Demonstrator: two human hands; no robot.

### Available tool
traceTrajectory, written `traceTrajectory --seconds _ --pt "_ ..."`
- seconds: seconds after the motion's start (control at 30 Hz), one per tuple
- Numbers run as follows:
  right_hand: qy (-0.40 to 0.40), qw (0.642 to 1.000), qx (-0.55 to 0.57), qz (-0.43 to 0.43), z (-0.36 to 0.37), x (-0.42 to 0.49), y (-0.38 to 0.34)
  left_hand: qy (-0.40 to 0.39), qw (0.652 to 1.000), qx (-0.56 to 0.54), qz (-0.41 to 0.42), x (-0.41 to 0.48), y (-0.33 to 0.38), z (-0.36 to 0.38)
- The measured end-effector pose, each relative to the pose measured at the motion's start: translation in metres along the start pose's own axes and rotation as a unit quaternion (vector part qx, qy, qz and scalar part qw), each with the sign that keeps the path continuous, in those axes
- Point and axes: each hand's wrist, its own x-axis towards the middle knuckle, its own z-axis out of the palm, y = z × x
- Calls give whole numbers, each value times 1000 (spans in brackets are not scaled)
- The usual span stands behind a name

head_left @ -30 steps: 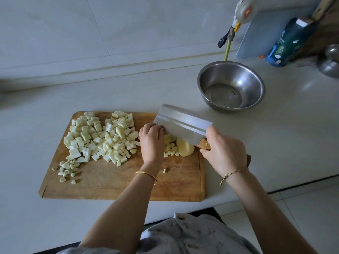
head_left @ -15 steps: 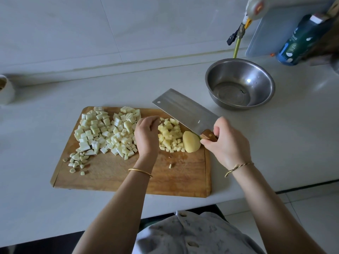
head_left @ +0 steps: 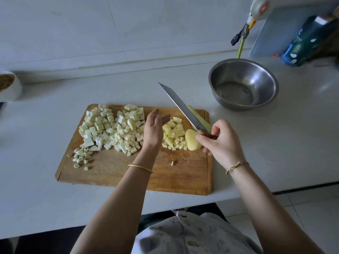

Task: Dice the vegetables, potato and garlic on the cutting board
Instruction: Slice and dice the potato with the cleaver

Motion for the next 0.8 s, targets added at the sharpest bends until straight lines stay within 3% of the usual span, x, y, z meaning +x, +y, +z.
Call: traceTrajectory --seconds 0.17,0.3,0.4,0.57,0.67,0.8 --pt "-10 1000 14 10 2 -1 -4 -10 1000 -18 -15 1 -1 -4" --pt "-25 996 83 32 5 -2 -7 5 991 123 56 -3 -4 -13" --pt "-37 990 129 47 9 -3 -7 27 938 332 91 -14 -7 -24" --pt "-35 988 143 38 12 -1 -8 -116 839 531 -12 -50 -20 -31" --pt "-24 989 143 25 11 4 -10 -134 841 524 10 -63 -31 -28" --pt "-28 987 158 24 13 6 -14 -74 873 481 33 -61 -35 -21"
